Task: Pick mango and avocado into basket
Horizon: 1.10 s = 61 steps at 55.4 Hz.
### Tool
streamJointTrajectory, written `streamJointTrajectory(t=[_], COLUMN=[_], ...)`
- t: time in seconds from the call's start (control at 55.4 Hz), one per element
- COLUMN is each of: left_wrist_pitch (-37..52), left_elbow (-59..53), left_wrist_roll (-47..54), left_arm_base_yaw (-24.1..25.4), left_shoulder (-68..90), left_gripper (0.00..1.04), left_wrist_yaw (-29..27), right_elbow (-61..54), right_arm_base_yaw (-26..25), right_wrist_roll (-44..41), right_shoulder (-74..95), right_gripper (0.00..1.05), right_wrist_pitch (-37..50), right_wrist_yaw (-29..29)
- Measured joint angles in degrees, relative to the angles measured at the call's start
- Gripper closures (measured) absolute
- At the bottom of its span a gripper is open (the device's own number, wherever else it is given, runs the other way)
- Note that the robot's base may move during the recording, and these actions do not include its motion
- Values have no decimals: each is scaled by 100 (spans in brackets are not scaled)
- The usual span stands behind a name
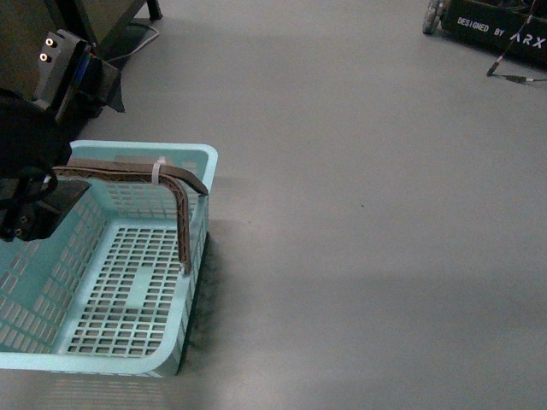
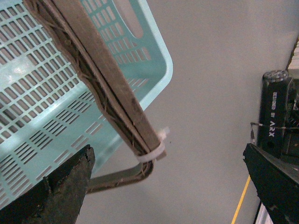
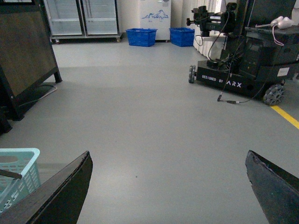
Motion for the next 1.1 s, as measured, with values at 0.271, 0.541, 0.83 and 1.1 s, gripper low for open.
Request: streamJointTrajectory(t=[0.271, 0.541, 0.83, 1.1], left_wrist_pitch=[422, 748, 1134, 2653], left_elbow=[846, 1561, 2317, 2151], left_wrist_roll=[-669, -833, -828, -1043], left_arm_base_yaw=[212, 446, 527, 575], left_shoulder=[1401, 2216, 2916, 3084], left_gripper=[7, 7, 8, 51], left_wrist_yaw=[-2, -55, 59, 468], right_elbow=[0, 0, 0, 0], right_arm_base_yaw=[0, 0, 0, 0], right_wrist_roll=[0, 0, 0, 0], right_shoulder=[0, 0, 0, 0], right_gripper=[8, 8, 8, 8], right_wrist_pitch=[0, 0, 0, 0], right_wrist_yaw=[2, 2, 2, 2])
